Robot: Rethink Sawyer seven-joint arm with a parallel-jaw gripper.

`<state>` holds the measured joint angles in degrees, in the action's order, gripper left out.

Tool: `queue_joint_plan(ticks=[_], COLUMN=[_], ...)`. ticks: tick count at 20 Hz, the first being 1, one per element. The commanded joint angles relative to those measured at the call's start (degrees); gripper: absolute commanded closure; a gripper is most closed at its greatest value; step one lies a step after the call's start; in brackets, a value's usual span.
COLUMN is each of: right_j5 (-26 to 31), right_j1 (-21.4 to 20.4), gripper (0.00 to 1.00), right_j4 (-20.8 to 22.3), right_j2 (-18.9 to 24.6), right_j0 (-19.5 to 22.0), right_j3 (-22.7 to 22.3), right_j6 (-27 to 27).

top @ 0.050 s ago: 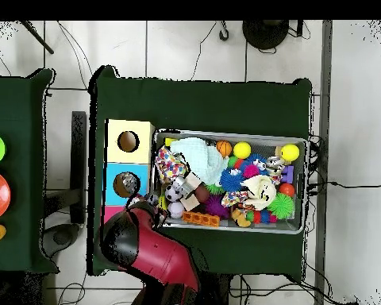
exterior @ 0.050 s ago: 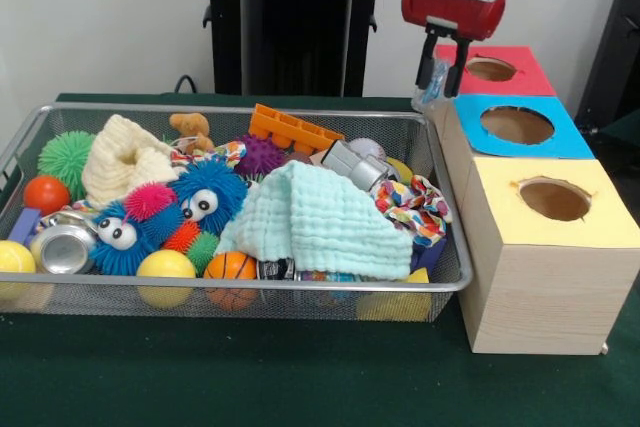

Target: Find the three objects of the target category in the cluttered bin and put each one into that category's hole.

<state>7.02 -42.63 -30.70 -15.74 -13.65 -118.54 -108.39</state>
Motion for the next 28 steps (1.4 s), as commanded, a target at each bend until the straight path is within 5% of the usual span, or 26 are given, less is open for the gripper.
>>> queue_joint_plan(ticks=[1, 9, 28], right_j5=[-4.0, -9.5, -8.0], right_j1=[2.3, 4.0, 5.6], gripper=[1.00, 1.00, 1.00], right_j4=[-5.2, -5.6, -9.3], right_j2=[3.7, 10.8, 12.5], right_j0=[-1.7, 1.4, -0.9], right_j3=[-3.0, -4.8, -3.4], right_j6=[-19.7, -23.5, -27.6])
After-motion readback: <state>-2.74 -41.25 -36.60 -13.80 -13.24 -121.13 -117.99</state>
